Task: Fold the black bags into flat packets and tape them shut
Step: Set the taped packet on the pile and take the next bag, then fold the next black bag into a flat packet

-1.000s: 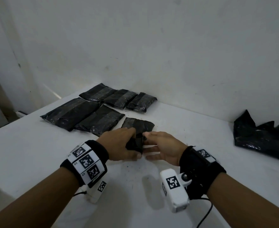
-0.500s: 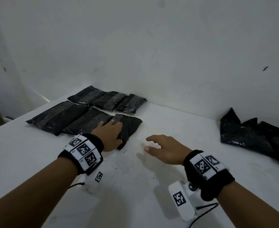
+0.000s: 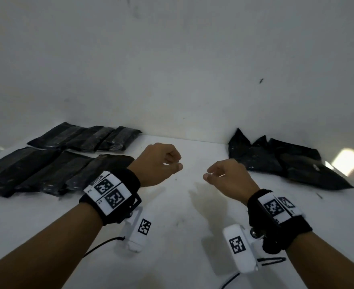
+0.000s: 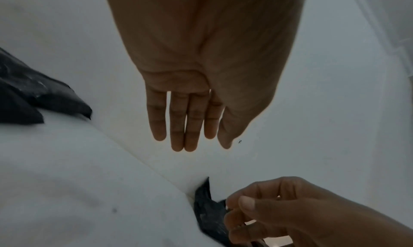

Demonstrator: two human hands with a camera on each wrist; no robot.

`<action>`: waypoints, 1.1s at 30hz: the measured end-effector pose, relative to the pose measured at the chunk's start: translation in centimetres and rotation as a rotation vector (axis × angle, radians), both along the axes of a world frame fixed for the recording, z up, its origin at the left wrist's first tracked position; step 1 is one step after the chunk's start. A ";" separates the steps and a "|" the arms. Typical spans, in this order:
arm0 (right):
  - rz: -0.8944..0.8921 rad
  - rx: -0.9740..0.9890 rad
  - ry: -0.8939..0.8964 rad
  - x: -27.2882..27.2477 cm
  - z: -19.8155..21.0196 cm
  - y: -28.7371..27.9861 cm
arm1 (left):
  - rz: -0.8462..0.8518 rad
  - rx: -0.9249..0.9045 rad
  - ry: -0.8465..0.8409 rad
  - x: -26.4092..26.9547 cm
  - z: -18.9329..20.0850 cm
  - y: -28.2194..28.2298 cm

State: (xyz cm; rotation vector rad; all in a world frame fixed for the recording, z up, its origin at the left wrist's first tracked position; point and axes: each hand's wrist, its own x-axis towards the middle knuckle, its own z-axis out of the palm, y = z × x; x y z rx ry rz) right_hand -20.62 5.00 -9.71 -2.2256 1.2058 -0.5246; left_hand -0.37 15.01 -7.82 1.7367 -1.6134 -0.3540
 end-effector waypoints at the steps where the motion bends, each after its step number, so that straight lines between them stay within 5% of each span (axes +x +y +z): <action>1: -0.050 0.004 -0.032 -1.1 0.1 -0.8 | -0.004 -0.003 0.028 -1.0 0.0 -1.0; 5: -0.217 0.028 -0.129 -5.4 0.3 -4.5 | 0.002 0.053 0.156 -4.6 -0.8 -5.3; 14: -0.481 0.029 -0.038 -11.1 -0.6 -15.3 | 0.050 0.196 0.376 -9.1 -4.0 -17.0; 23: -0.391 0.001 0.185 -11.0 -3.0 -22.3 | 0.102 0.291 0.219 -9.6 -6.4 -28.9; 33: -0.373 -0.014 0.274 -10.0 -4.8 -24.4 | 0.176 0.377 0.311 -10.5 -8.0 -34.3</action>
